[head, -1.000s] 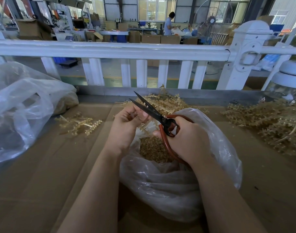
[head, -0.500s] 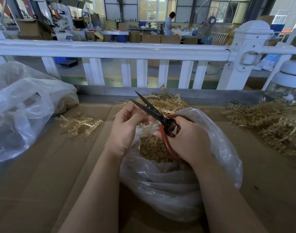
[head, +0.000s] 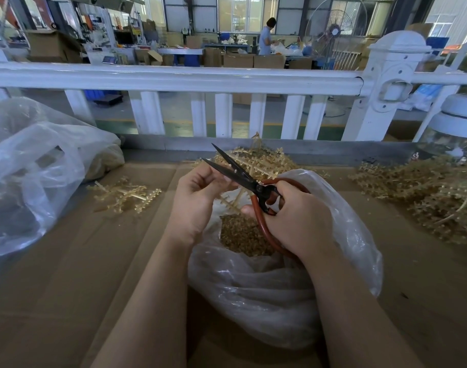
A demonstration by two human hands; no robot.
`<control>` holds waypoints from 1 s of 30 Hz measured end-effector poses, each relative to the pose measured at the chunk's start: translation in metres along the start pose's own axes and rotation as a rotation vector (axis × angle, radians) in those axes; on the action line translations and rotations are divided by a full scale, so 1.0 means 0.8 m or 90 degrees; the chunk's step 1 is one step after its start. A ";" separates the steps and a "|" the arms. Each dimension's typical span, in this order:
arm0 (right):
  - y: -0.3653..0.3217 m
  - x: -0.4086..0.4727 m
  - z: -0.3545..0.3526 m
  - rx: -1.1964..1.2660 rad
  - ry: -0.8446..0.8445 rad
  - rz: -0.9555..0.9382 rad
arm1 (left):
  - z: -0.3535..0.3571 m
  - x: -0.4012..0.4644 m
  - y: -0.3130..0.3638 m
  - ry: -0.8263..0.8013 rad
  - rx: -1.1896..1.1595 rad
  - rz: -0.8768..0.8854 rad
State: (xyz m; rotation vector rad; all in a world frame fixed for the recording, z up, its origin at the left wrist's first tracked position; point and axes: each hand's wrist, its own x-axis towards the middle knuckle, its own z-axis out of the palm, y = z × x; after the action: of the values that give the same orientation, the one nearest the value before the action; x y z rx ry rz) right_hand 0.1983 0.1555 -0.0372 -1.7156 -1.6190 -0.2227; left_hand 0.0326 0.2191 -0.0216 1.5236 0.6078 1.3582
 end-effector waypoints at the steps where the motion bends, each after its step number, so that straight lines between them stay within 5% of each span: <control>1: 0.000 0.000 0.000 -0.001 0.001 0.003 | 0.000 0.000 0.000 -0.001 -0.001 0.002; 30: 0.006 -0.001 0.008 0.024 0.046 -0.037 | 0.005 0.000 0.001 -0.003 0.019 0.017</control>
State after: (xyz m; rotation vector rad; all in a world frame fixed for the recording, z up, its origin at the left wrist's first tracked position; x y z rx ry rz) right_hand 0.1999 0.1594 -0.0440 -1.6157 -1.6127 -0.2778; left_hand 0.0365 0.2176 -0.0204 1.5631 0.6090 1.3699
